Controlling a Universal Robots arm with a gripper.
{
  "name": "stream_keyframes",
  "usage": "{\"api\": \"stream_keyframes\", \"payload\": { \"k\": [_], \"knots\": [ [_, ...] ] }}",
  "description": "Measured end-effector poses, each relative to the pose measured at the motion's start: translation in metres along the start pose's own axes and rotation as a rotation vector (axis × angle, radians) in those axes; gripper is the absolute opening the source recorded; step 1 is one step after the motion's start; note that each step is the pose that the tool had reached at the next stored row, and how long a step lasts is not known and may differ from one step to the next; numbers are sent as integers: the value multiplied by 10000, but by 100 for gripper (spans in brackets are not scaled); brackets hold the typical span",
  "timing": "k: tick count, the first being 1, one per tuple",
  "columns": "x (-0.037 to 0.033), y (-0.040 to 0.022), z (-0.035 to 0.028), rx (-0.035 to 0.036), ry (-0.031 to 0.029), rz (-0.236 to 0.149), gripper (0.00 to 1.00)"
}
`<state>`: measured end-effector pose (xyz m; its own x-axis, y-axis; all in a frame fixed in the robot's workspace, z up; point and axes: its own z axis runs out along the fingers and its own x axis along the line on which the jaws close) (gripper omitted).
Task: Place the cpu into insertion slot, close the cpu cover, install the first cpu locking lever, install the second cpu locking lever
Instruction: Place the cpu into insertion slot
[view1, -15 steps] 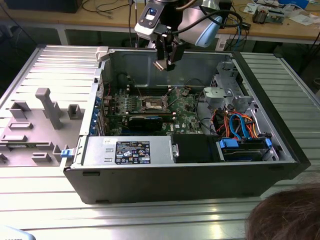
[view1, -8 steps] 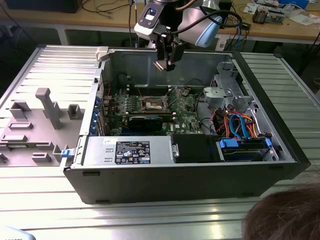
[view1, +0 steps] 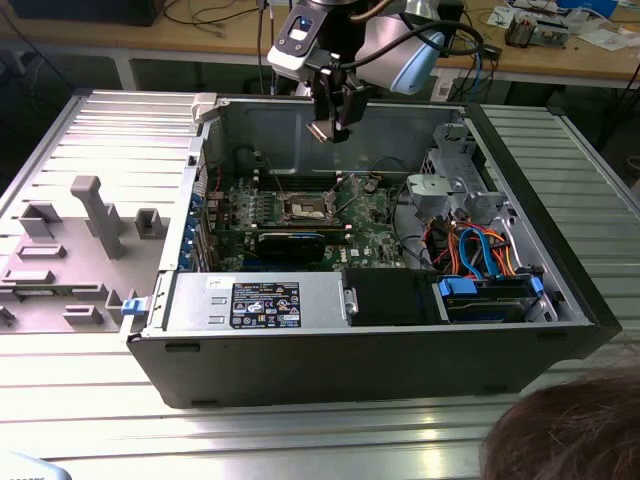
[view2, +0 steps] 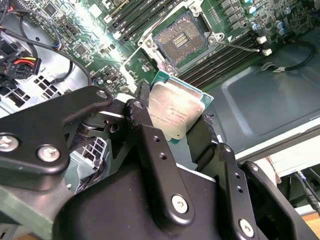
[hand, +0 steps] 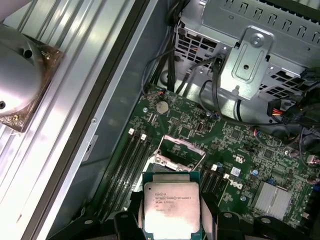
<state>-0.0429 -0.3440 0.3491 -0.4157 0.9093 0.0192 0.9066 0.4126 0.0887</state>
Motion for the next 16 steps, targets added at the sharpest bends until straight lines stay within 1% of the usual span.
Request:
{"api": "stream_keyframes", "payload": {
  "k": [16],
  "knots": [
    [0, -1, 5, -6, -27, 303, 54]
  ]
}}
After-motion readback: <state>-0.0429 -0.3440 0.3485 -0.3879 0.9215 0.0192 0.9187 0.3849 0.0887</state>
